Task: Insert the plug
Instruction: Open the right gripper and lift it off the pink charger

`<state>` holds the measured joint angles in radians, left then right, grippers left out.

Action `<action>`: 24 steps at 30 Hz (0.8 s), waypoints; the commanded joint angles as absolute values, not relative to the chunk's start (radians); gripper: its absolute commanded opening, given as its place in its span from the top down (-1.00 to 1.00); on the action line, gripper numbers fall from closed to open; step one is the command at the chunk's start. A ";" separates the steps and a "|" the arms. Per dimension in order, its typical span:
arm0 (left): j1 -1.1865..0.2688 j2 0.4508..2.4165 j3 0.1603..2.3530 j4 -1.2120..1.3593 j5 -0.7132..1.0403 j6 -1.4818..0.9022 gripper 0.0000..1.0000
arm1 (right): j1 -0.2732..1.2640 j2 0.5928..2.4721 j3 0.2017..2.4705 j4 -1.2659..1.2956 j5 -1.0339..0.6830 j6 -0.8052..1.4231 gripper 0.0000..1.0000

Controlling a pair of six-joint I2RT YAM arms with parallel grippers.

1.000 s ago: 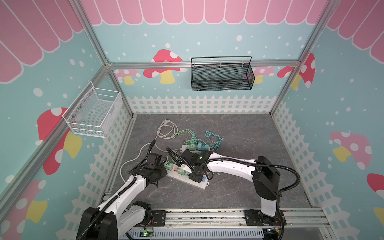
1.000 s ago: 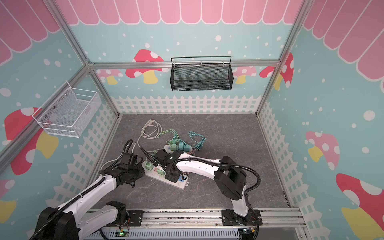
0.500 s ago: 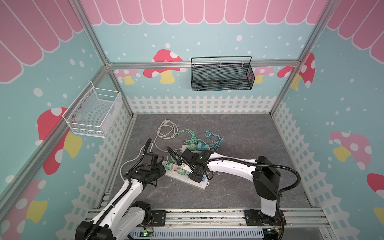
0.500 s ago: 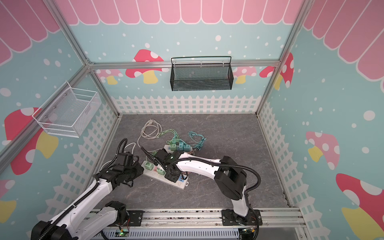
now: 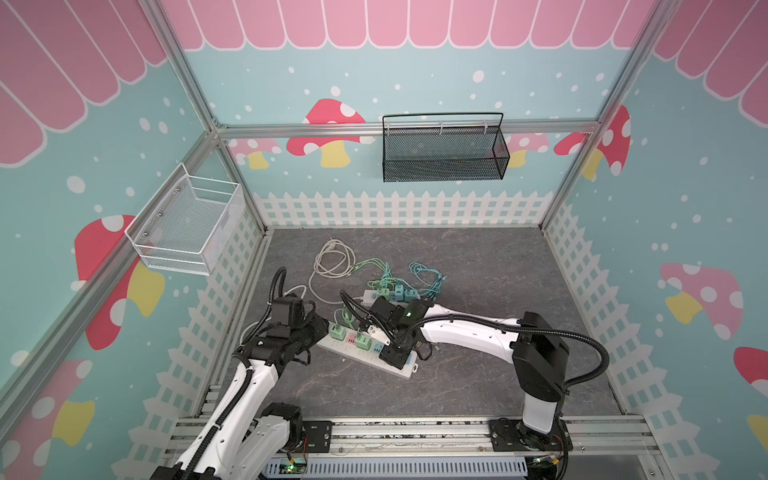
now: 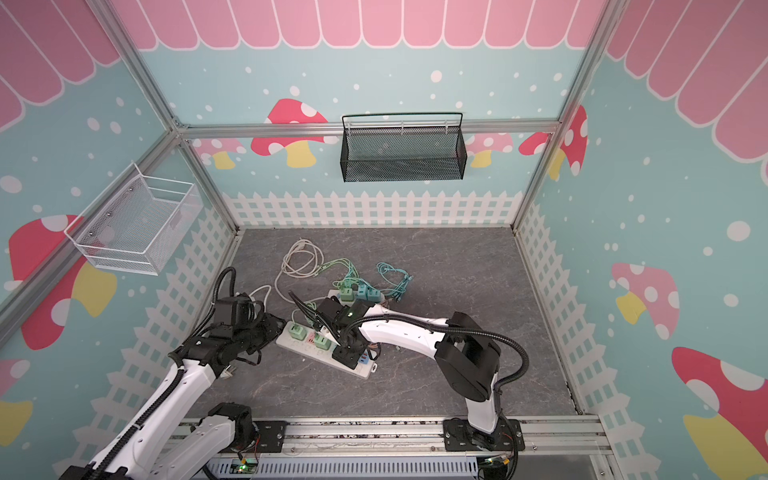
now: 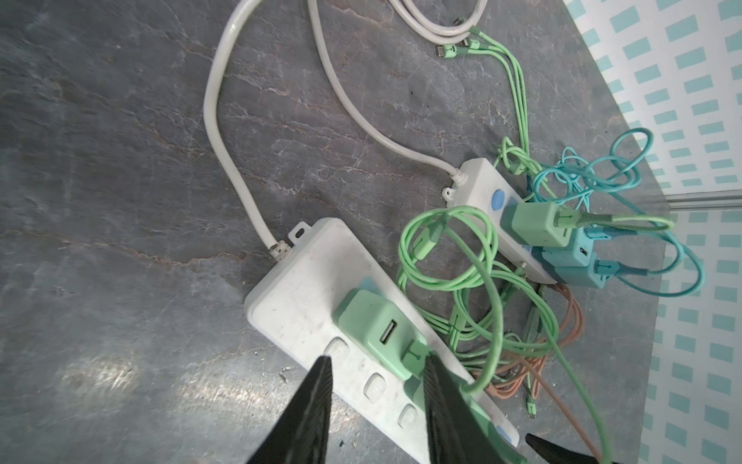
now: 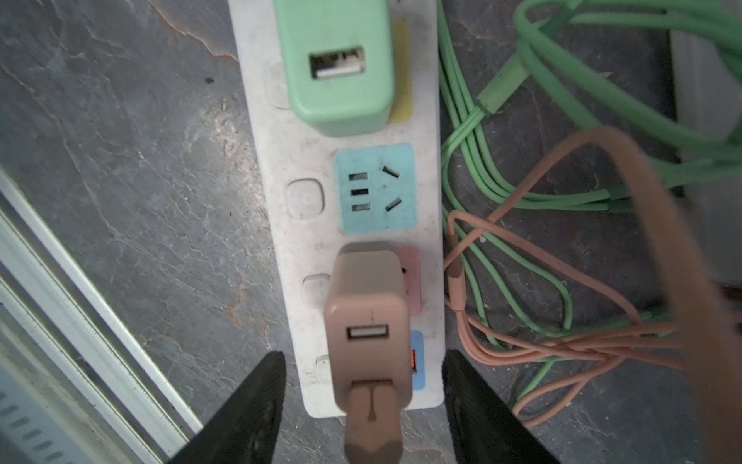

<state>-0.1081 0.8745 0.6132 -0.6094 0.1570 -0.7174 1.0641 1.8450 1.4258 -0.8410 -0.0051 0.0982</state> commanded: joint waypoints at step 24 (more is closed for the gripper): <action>0.004 1.025 0.886 -0.626 0.151 -0.469 -0.44 | 0.980 1.436 1.250 -0.586 -0.207 -0.055 -0.70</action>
<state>-0.0071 1.0142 0.8467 -0.6334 0.1902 -0.5331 1.0191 1.4860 1.2461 -0.6983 -0.2535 -0.0231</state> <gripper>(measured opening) 0.716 0.842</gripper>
